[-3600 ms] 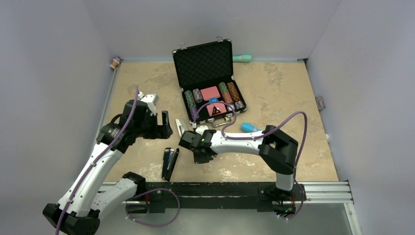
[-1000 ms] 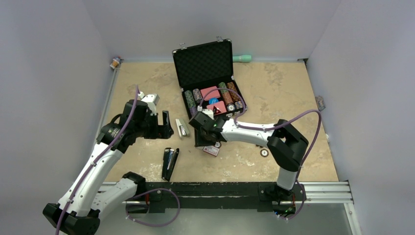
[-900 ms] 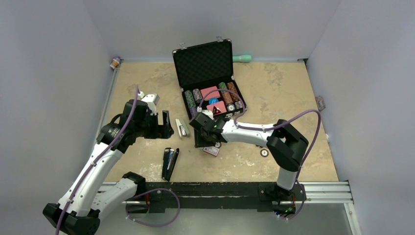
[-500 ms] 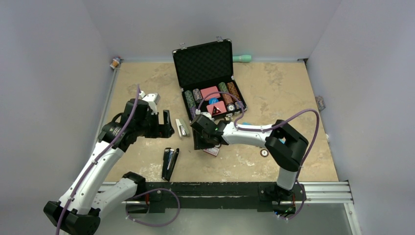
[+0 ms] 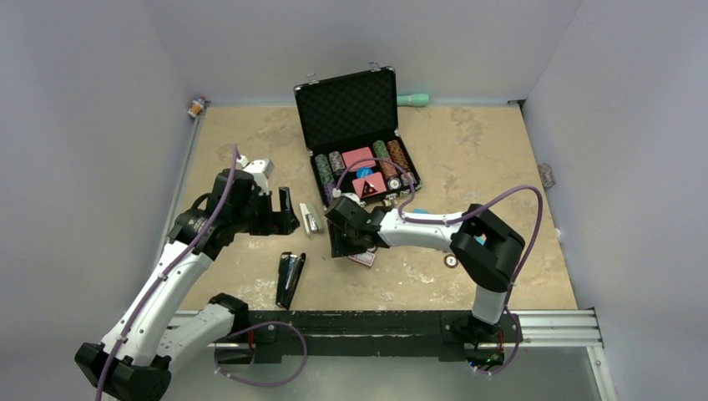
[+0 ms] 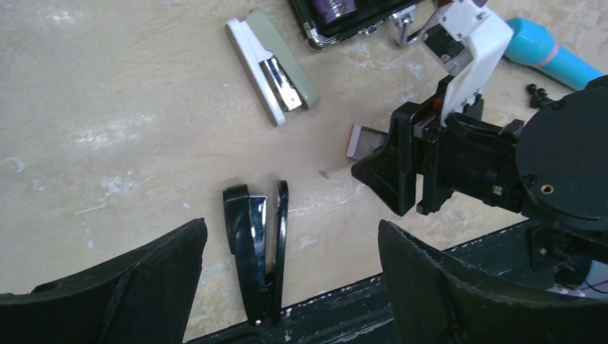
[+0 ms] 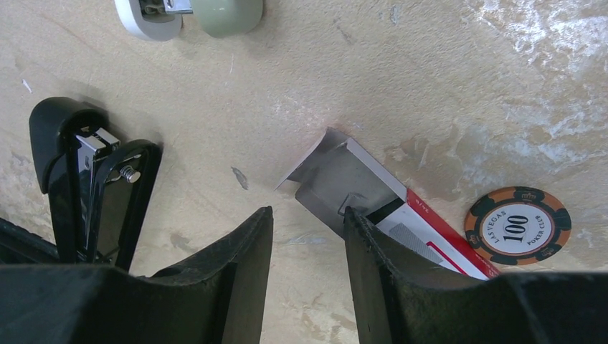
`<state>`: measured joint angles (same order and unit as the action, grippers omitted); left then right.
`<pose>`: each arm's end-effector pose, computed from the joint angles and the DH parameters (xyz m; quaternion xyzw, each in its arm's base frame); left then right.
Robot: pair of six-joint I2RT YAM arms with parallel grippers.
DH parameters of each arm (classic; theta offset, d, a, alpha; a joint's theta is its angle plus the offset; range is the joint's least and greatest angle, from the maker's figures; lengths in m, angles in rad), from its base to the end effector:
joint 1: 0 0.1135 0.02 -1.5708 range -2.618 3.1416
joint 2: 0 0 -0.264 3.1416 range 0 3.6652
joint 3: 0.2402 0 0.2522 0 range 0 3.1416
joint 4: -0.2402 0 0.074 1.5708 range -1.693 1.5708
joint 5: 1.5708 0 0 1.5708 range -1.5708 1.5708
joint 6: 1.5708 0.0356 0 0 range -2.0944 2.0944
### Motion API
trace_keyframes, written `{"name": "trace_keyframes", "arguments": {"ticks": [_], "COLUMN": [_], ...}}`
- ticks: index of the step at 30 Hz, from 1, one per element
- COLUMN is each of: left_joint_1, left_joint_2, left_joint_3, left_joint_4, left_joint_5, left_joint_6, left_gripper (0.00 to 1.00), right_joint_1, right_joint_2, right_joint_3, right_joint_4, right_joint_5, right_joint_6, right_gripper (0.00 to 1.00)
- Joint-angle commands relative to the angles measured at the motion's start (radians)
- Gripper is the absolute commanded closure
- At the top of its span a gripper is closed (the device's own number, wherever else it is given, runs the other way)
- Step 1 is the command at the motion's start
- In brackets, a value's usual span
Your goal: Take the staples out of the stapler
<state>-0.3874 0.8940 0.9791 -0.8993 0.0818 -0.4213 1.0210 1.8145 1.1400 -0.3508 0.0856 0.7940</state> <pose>0.1552 -0.0665 0.3203 -0.0006 0.9286 -0.1801 0.3243 0.1956 0.3133 0.1700 -0.0975 0.9573 0.1867 0.1982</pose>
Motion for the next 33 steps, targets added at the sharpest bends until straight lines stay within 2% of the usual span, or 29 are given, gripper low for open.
{"name": "trace_keyframes", "arguments": {"ticks": [1, 5, 10, 18, 20, 23, 24, 27, 29, 30, 33], "left_joint_1": [0.004, 0.004, 0.004, 0.005, 0.004, 0.004, 0.004, 0.005, 0.004, 0.004, 0.004], "left_joint_2": [-0.025, -0.078, -0.12, -0.139, -0.141, -0.154, -0.163, -0.209, -0.239, -0.254, -0.285], "left_joint_3": [-0.06, -0.15, -0.195, -0.3, -0.334, -0.397, -0.426, -0.498, -0.55, -0.577, -0.684], "left_joint_4": [0.126, 0.266, 0.307, 0.413, 0.452, 0.564, 0.596, 0.695, 0.763, 0.802, 0.982], "left_joint_5": [0.107, 0.208, 0.218, 0.257, 0.273, 0.328, 0.342, 0.386, 0.411, 0.424, 0.466], "left_joint_6": [-0.089, -0.174, -0.202, -0.252, -0.273, -0.316, -0.331, -0.372, -0.411, -0.433, -0.523], "left_gripper": [0.09, 0.15, 0.2, 0.39, 0.43, 0.5, 0.53, 0.72, 0.94, 1.0, 1.0], "right_joint_1": [0.0, -0.007, -0.016, -0.02, -0.03, -0.061, -0.076, -0.127, -0.15, -0.158, -0.176], "right_joint_2": [-0.056, -0.075, -0.106, -0.144, -0.157, -0.181, -0.189, -0.216, -0.235, -0.243, -0.258], "right_joint_3": [0.03, 0.057, 0.016, -0.026, -0.04, -0.063, -0.074, -0.111, -0.128, -0.134, -0.152], "right_joint_4": [0.012, -0.013, 0.009, 0.064, 0.08, 0.107, 0.119, 0.152, 0.173, 0.182, 0.207], "right_joint_5": [-0.017, -0.019, -0.034, -0.068, -0.081, -0.134, -0.16, -0.227, -0.283, -0.308, -0.381], "right_joint_6": [-0.025, -0.03, -0.037, -0.042, -0.041, -0.043, -0.043, -0.045, -0.05, -0.05, -0.049], "right_gripper": [0.5, 0.38, 0.34, 0.33, 0.25, 0.2, 0.2, 0.19, 0.19, 0.19, 0.19]}}
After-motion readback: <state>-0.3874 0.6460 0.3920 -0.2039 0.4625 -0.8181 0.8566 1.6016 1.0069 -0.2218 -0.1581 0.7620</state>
